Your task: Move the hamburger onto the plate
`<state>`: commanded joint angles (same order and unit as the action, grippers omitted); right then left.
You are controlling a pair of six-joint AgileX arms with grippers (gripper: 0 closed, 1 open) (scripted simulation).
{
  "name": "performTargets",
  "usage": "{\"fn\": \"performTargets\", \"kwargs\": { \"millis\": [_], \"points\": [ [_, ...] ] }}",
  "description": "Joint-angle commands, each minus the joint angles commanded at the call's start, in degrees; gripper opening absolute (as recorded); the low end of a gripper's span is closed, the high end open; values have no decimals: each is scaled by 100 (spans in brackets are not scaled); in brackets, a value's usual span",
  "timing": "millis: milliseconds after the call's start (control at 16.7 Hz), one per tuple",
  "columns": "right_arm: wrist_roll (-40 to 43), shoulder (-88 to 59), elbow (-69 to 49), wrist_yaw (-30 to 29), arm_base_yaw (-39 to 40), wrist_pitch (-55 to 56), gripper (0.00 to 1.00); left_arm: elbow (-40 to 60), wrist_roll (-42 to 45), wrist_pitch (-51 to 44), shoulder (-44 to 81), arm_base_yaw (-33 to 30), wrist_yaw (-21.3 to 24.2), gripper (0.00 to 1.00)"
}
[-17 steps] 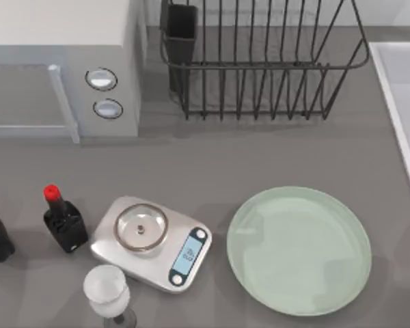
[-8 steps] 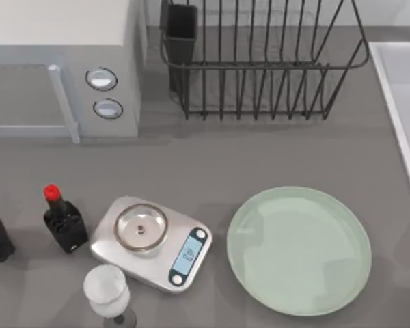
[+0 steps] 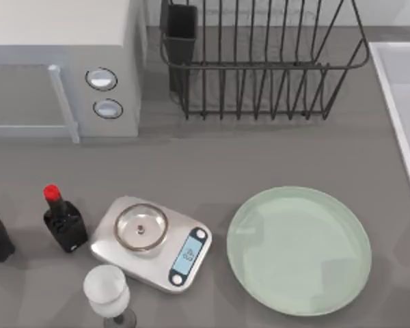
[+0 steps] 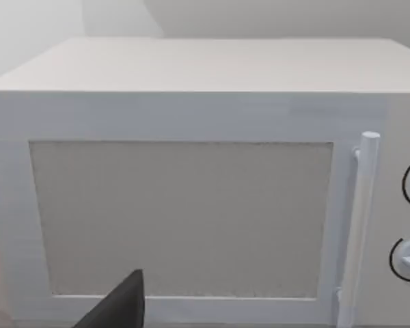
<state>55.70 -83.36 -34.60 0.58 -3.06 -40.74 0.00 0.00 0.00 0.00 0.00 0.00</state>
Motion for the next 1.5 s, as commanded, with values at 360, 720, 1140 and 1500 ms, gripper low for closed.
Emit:
{"fn": "performTargets", "kwargs": {
  "millis": [360, 720, 1140, 1500],
  "points": [
    [59, 486, -929, -2, -14, -1622, 0, 0, 0, 0, 0, 0, 0, 100],
    [45, 972, -1624, -3, -24, -2606, 0, 0, 0, 0, 0, 0, 0, 100],
    [409, 745, -1783, -5, 211, -2605, 0, 0, 0, 0, 0, 0, 0, 100],
    [2770, -309, -2635, -14, 1358, -2673, 0, 0, 0, 0, 0, 0, 0, 100]
  ]
}}
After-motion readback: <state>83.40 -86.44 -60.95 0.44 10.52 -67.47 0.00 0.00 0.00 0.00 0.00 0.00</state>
